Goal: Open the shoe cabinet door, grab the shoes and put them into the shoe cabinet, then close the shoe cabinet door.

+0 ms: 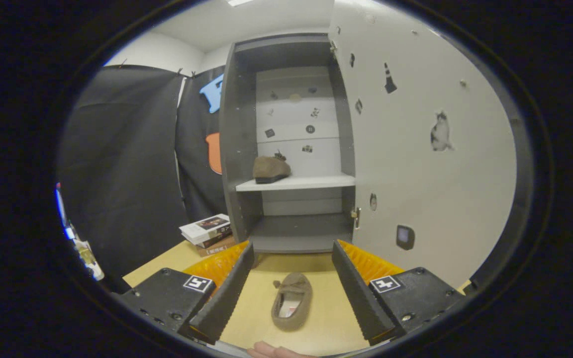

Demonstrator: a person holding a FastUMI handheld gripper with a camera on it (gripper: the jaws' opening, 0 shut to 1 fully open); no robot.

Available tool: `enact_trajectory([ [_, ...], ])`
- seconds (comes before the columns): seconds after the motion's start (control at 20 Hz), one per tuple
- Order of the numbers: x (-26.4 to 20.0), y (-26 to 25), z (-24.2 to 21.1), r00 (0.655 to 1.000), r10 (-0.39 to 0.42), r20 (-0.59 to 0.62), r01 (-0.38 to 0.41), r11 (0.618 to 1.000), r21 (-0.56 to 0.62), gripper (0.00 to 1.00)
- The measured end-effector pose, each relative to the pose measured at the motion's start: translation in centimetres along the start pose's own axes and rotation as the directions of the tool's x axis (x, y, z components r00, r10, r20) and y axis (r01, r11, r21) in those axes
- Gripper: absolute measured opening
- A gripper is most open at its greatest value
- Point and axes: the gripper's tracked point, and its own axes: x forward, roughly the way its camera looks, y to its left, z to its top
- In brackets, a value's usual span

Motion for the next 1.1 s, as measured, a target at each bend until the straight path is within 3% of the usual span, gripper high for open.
enact_trajectory([
  [0.5, 8.2, 0.2, -8.0, 0.993, -0.058, -0.099, 0.056, 0.998, -0.019, 1.0],
  [0.75, 11.1, 2.2, -13.7, 0.976, -0.015, -0.218, 0.019, 1.0, 0.016, 0.99],
  [0.95, 13.0, 2.8, -18.9, 0.94, -0.028, -0.341, 0.03, 1.0, -0.001, 0.92],
  [1.1, 14.2, 2.1, -21.4, 0.916, -0.077, -0.394, 0.071, 0.997, -0.028, 0.8],
])
